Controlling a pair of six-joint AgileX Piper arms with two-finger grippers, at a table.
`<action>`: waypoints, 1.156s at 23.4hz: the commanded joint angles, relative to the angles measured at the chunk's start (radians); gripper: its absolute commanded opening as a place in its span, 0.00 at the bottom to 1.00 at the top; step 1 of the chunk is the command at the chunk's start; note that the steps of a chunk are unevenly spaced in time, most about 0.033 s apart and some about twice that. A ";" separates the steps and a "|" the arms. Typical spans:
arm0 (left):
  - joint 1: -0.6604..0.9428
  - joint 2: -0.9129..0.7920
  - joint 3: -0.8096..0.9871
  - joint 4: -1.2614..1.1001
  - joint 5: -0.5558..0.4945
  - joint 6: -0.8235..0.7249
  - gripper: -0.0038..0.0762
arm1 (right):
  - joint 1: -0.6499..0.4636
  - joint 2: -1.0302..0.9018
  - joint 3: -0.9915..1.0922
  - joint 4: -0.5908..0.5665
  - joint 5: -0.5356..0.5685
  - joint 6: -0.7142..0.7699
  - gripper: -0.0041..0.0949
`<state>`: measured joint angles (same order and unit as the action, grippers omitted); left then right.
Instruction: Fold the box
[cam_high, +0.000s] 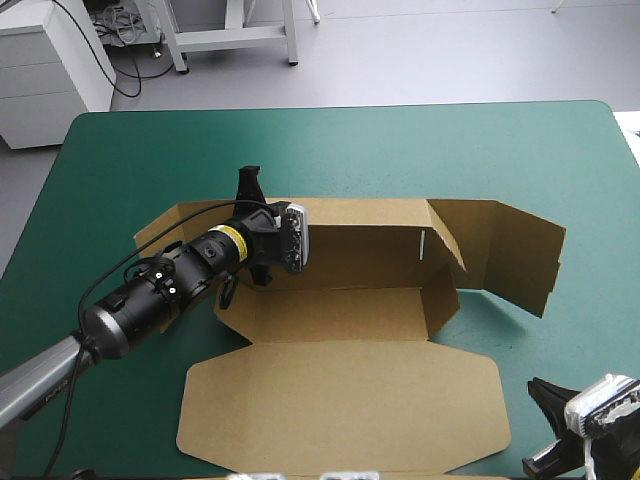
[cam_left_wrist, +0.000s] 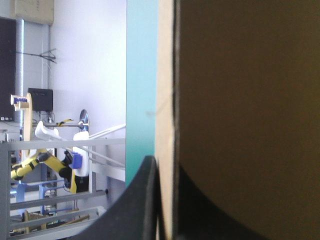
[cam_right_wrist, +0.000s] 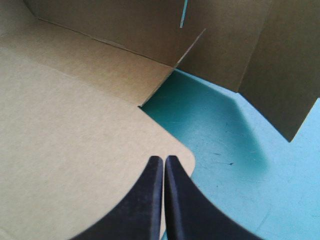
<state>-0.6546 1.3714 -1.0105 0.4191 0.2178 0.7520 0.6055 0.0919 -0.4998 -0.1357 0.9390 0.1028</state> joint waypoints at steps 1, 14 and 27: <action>-0.009 -0.028 0.025 -0.029 -0.097 -0.034 0.04 | -0.001 0.013 -0.021 -0.082 -0.068 0.052 0.03; -0.088 -0.028 0.031 -0.017 0.009 -0.123 0.04 | -0.001 0.063 -0.021 -0.096 -0.032 0.110 0.59; -0.088 -0.033 -0.055 0.112 0.243 -0.273 0.04 | -0.001 0.203 -0.123 -0.183 -0.016 0.255 0.59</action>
<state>-0.7383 1.3547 -1.0468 0.5100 0.3480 0.5752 0.6055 0.2184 -0.5435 -0.2736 0.9880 0.3499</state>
